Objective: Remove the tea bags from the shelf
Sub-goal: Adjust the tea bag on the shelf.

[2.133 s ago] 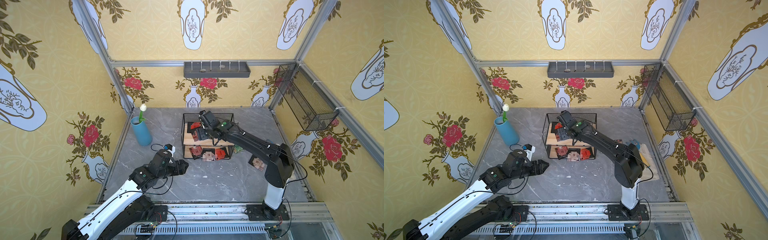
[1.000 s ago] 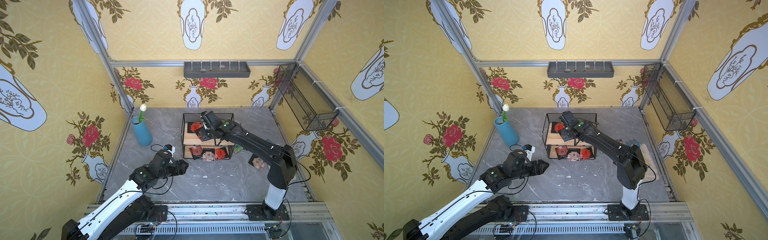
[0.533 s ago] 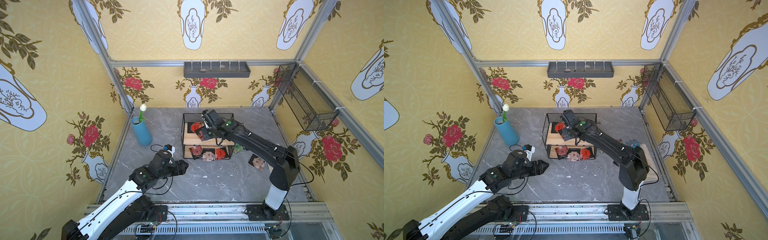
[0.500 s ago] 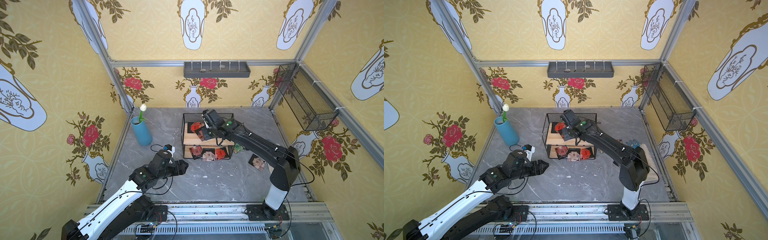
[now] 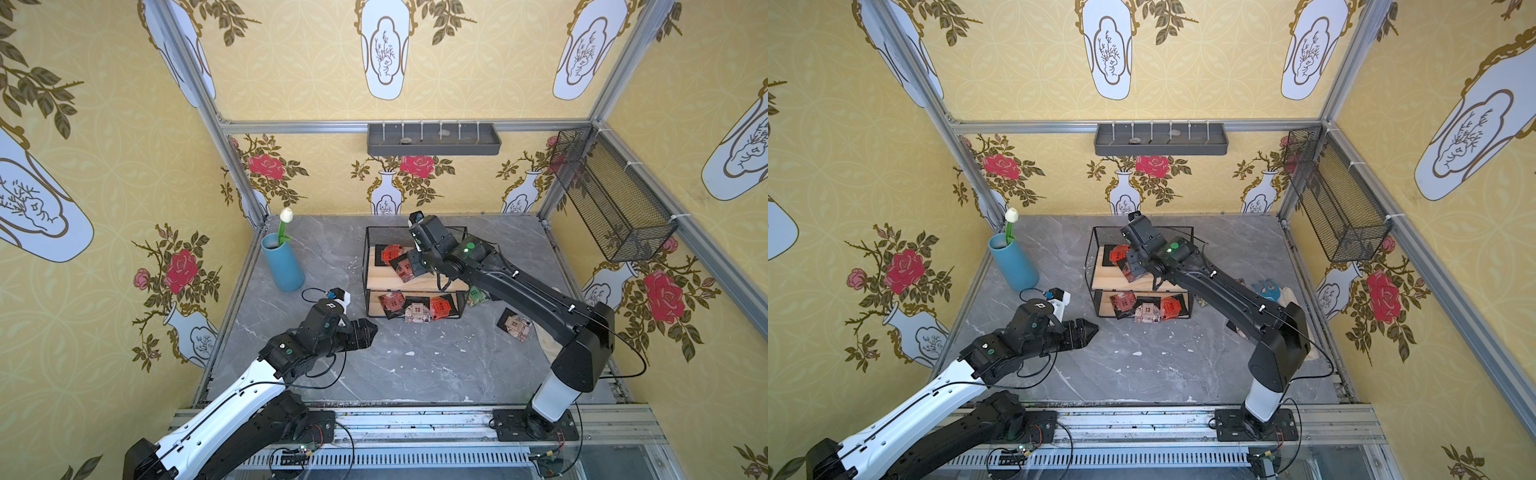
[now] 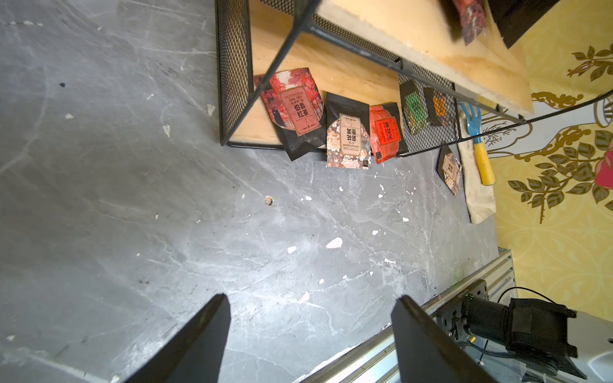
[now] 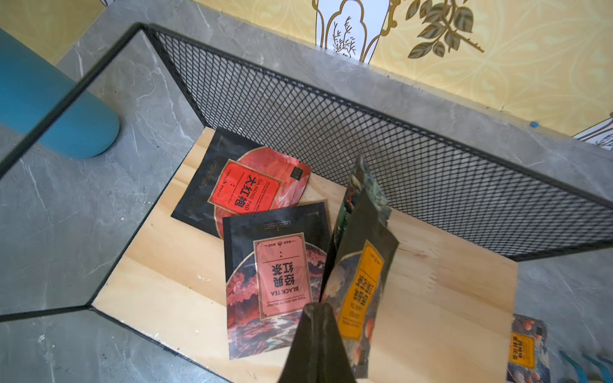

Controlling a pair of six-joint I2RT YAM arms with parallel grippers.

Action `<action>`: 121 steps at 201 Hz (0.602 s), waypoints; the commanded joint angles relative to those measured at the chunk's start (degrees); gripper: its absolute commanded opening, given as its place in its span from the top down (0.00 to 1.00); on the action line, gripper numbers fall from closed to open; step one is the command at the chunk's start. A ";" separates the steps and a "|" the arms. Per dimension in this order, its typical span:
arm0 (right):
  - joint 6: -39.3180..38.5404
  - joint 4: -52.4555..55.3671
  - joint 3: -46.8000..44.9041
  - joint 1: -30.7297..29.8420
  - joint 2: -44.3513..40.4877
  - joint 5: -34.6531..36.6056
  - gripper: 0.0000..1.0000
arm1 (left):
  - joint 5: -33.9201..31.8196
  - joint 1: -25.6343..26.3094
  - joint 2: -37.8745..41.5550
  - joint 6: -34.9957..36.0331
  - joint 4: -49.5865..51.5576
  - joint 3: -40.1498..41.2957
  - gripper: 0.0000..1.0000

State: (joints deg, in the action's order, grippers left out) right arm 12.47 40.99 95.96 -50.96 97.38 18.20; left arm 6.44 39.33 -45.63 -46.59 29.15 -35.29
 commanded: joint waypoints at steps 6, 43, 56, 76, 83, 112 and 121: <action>-0.60 1.37 0.76 -0.31 -1.35 4.40 1.00 | 0.15 -0.04 -0.08 0.18 -1.19 0.10 0.14; -0.88 1.81 0.81 -0.72 -3.56 6.82 1.00 | 0.46 -0.07 -0.33 0.18 -1.33 -0.05 0.14; -0.87 1.82 0.72 -0.83 -4.34 7.28 1.00 | 0.59 -0.04 -0.49 0.18 -1.46 -0.13 0.14; -1.09 1.90 0.82 -0.90 -4.62 7.20 1.00 | 0.78 -0.04 -0.84 0.18 -1.71 -0.31 0.14; -1.14 1.90 0.90 -0.95 -4.52 7.19 1.00 | 0.90 -0.04 -0.95 0.18 -1.87 -0.35 0.14; -1.33 1.59 0.50 -0.99 -3.33 6.36 1.00 | 0.95 -0.04 -1.04 0.18 -1.94 -0.29 0.14; -1.22 1.55 0.45 -1.01 -2.68 5.56 1.00 | 0.95 -0.04 -1.04 0.18 -1.83 -0.31 0.14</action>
State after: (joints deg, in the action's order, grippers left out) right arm 11.77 42.37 96.51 -51.81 93.47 24.40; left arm 6.74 39.33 -46.61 -46.57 28.71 -35.46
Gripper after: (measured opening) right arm 0.061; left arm 0.856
